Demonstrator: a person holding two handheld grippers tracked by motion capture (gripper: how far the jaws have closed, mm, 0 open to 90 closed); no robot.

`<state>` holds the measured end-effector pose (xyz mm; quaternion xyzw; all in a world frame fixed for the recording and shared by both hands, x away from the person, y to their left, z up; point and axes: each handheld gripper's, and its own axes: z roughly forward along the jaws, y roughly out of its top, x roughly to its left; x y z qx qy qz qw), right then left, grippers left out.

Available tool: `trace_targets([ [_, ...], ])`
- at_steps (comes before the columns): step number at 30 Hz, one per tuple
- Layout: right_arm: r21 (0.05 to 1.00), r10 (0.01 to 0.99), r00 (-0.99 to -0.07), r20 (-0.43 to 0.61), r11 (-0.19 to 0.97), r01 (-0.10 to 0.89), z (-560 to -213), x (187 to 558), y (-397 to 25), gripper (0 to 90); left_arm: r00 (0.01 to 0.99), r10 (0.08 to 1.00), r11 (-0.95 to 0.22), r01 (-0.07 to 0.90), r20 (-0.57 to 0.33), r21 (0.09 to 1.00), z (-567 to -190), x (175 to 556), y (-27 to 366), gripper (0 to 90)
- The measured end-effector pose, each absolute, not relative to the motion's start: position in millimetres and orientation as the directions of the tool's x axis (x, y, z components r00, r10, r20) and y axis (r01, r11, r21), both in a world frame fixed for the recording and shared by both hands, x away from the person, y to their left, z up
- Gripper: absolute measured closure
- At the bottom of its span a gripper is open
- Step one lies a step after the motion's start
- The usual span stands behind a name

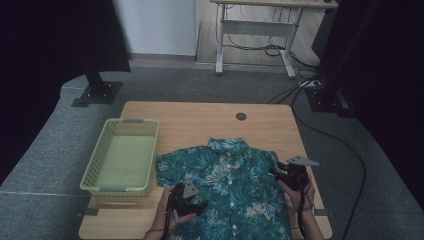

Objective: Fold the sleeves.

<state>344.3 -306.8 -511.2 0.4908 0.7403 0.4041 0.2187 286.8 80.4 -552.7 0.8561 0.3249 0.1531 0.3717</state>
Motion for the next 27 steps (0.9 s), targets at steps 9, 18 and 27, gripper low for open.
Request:
trace_targets([
  [9, 0.718, 0.944, -0.315, 0.101, 0.150, 0.680, -533.8, 344.8, -352.2, 55.6, 0.742, 0.670, -0.512, 0.443, 0.020, 0.736, -552.7, 286.9, 80.4, 29.1],
  [18, 0.647, 0.936, -0.353, 0.005, 0.266, 0.715, -540.5, 344.6, -332.8, 87.1, 0.742, 0.670, -0.511, 0.441, 0.021, 0.738, -552.9, 286.8, 80.3, 29.2],
  [27, 0.721, 0.943, -0.331, -0.023, 0.245, 0.648, -510.4, 330.9, -325.2, 87.7, 0.742, 0.670, -0.512, 0.443, 0.019, 0.736, -552.7, 287.0, 80.5, 29.1],
])
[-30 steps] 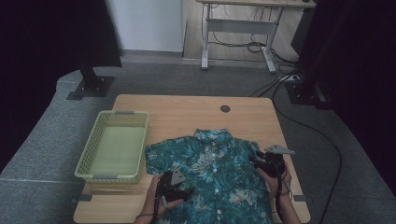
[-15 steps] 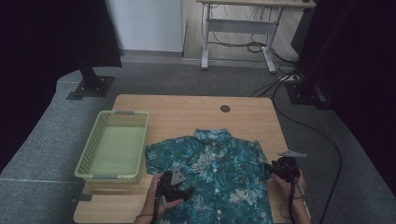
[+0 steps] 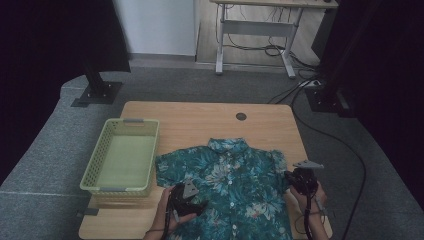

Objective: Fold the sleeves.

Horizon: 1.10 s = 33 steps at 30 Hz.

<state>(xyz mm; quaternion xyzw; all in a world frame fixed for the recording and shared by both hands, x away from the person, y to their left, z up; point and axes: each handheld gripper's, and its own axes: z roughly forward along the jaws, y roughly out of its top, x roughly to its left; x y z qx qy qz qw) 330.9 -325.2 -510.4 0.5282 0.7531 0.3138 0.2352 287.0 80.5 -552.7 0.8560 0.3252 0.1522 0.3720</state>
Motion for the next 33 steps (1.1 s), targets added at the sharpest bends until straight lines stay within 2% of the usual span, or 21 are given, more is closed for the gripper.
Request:
trace_targets([
  [3, 0.758, 0.930, -0.367, -0.025, 0.257, 0.599, -490.1, 321.3, -311.4, 87.7, 0.742, 0.670, -0.513, 0.442, 0.021, 0.736, -552.7, 286.9, 80.4, 29.2],
  [7, 0.768, 0.911, -0.411, -0.043, 0.293, 0.569, -485.9, 318.3, -290.4, 87.7, 0.742, 0.670, -0.512, 0.442, 0.020, 0.736, -552.7, 286.9, 80.4, 29.2],
  [12, 0.768, 0.885, -0.463, -0.060, 0.337, 0.544, -503.1, 323.8, -262.8, 87.5, 0.742, 0.670, -0.512, 0.443, 0.020, 0.736, -552.7, 286.9, 80.4, 29.1],
  [18, 0.732, 0.851, -0.522, -0.051, 0.388, 0.561, -532.2, 331.6, -238.2, 87.2, 0.742, 0.670, -0.512, 0.442, 0.020, 0.736, -552.7, 286.9, 80.5, 29.2],
  [20, 0.727, 0.836, -0.546, -0.043, 0.401, 0.557, -535.2, 331.5, -234.6, 83.8, 0.743, 0.669, -0.513, 0.442, 0.020, 0.736, -552.7, 286.9, 80.5, 29.2],
  [21, 0.728, 0.831, -0.555, -0.038, 0.404, 0.554, -535.4, 331.2, -233.8, 79.1, 0.743, 0.669, -0.513, 0.442, 0.020, 0.736, -552.7, 286.9, 80.5, 29.2],
  [25, 0.747, 0.802, -0.596, 0.043, 0.370, 0.552, -533.0, 329.3, -236.6, 68.5, 0.743, 0.669, -0.513, 0.442, 0.021, 0.736, -552.7, 286.8, 80.4, 29.3],
  [33, 0.788, 0.805, -0.585, 0.102, 0.294, 0.541, -516.1, 321.4, -257.5, 63.7, 0.743, 0.669, -0.513, 0.442, 0.021, 0.736, -552.7, 286.9, 80.4, 29.3],
])
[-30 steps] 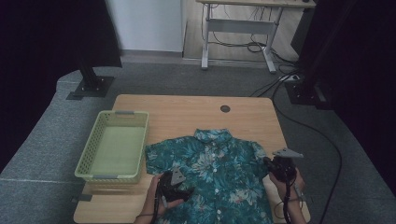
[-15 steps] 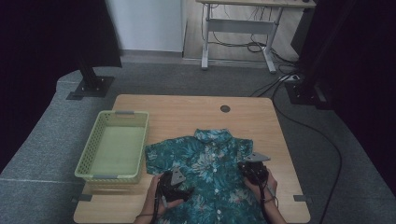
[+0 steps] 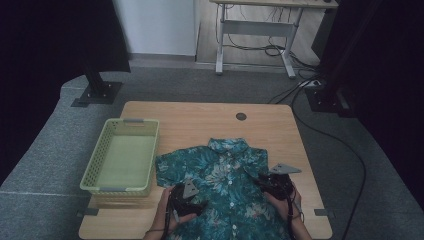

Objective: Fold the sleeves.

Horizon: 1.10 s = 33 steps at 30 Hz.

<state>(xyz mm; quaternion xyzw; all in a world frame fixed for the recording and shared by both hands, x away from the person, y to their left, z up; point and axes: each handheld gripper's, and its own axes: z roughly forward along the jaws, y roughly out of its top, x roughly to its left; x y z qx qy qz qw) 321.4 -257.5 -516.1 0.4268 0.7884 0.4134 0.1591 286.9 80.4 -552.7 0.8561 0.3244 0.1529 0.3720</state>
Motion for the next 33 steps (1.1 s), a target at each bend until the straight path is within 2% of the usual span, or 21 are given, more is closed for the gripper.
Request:
trace_targets([
  [6, 0.776, 0.802, -0.585, 0.121, 0.291, 0.560, -516.7, 321.1, -268.3, 61.8, 0.743, 0.669, -0.513, 0.442, 0.021, 0.736, -552.7, 286.9, 80.4, 29.3],
  [18, 0.729, 0.801, -0.587, 0.117, 0.332, 0.598, -535.0, 324.1, -257.7, 57.9, 0.740, 0.673, -0.509, 0.443, 0.020, 0.738, -552.9, 286.4, 80.3, 29.3],
  [22, 0.719, 0.806, -0.584, 0.096, 0.350, 0.600, -538.9, 324.3, -252.7, 54.5, 0.733, 0.680, -0.505, 0.449, 0.020, 0.737, -552.8, 285.4, 80.3, 29.3],
  [33, 0.698, 0.812, -0.583, 0.024, 0.404, 0.592, -545.0, 320.4, -246.7, 53.4, 0.692, 0.721, -0.459, 0.484, -0.005, 0.745, -543.0, 279.6, 84.0, 32.2],
])
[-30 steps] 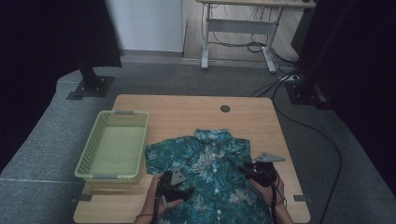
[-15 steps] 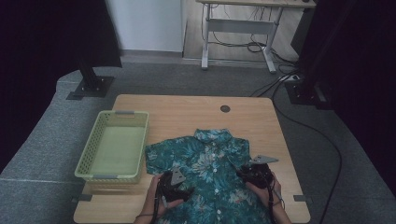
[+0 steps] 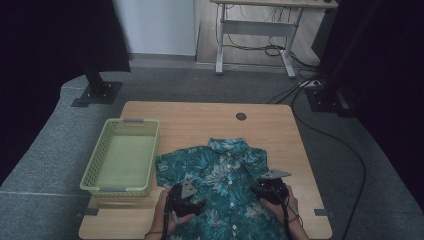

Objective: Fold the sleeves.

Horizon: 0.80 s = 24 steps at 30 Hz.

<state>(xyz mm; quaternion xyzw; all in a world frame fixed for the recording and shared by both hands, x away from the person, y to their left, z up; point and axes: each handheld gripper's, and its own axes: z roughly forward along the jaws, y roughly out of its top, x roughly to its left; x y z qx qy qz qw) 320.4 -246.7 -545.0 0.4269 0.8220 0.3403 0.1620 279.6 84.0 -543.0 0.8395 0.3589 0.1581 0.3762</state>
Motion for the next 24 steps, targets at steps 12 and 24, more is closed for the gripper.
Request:
trace_targets([
  [12, 0.701, 0.822, -0.569, -0.026, 0.420, 0.575, -546.8, 308.0, -258.6, 52.7, 0.620, 0.784, -0.388, 0.524, -0.028, 0.758, -529.2, 281.5, 95.1, 27.9],
  [24, 0.711, 0.843, -0.537, -0.018, 0.389, 0.586, -548.3, 302.0, -291.4, 52.2, 0.584, 0.810, -0.362, 0.570, -0.054, 0.738, -533.7, 294.7, 95.0, 23.5],
])
